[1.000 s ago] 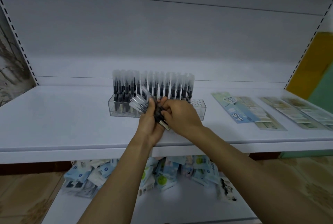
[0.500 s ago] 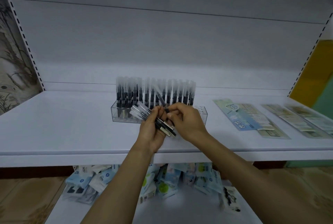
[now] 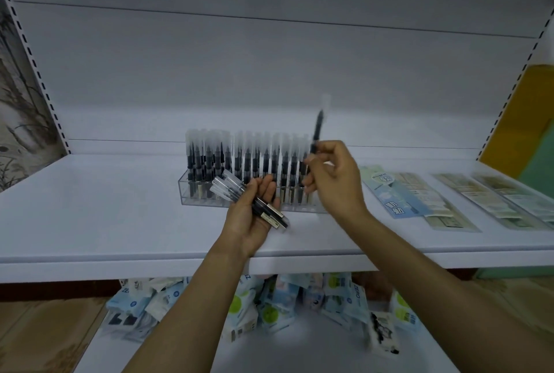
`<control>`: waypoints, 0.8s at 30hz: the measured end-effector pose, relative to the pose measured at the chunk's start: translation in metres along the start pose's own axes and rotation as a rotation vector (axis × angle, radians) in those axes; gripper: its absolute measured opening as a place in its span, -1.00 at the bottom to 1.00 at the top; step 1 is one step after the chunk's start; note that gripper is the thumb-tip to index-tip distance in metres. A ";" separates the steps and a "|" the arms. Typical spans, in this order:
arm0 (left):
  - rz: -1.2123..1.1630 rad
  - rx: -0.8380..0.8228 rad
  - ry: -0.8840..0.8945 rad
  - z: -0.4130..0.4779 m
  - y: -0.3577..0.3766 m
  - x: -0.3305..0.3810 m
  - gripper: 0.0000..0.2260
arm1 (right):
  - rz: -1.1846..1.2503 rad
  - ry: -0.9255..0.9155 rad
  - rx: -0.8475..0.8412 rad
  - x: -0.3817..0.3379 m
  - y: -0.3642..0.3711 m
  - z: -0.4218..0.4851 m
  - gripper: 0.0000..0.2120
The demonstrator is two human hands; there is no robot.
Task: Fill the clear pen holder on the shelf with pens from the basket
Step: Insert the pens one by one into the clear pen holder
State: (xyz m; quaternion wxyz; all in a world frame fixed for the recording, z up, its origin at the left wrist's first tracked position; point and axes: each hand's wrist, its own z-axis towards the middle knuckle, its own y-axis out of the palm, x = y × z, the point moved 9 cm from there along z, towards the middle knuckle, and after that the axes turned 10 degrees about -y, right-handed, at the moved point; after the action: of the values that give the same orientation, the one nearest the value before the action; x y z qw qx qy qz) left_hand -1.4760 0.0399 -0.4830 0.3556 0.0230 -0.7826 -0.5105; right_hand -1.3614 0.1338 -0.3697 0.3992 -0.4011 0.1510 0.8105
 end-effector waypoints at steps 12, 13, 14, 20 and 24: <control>0.004 -0.010 0.010 0.000 0.001 0.000 -0.86 | -0.125 0.123 0.181 0.049 -0.046 0.040 -0.98; 0.003 -0.011 0.010 0.000 0.002 0.000 -0.86 | -0.140 0.130 0.182 0.053 -0.044 0.039 -0.98; 0.001 -0.014 0.011 0.000 0.002 -0.001 -0.87 | -0.158 0.135 0.182 0.057 -0.042 0.039 -0.98; -0.001 -0.021 0.003 -0.002 0.003 -0.001 -0.86 | -0.269 0.112 0.139 0.066 -0.031 0.036 -0.97; 0.001 -0.016 0.003 -0.003 0.002 -0.001 -0.85 | -0.364 0.067 0.110 0.070 -0.032 0.037 -0.90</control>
State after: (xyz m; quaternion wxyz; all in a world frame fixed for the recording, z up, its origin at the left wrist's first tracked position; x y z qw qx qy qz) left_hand -1.4727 0.0391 -0.4811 0.3573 0.0203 -0.7780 -0.5164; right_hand -1.3813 0.2116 -0.3977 0.5555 -0.4260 0.1331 0.7016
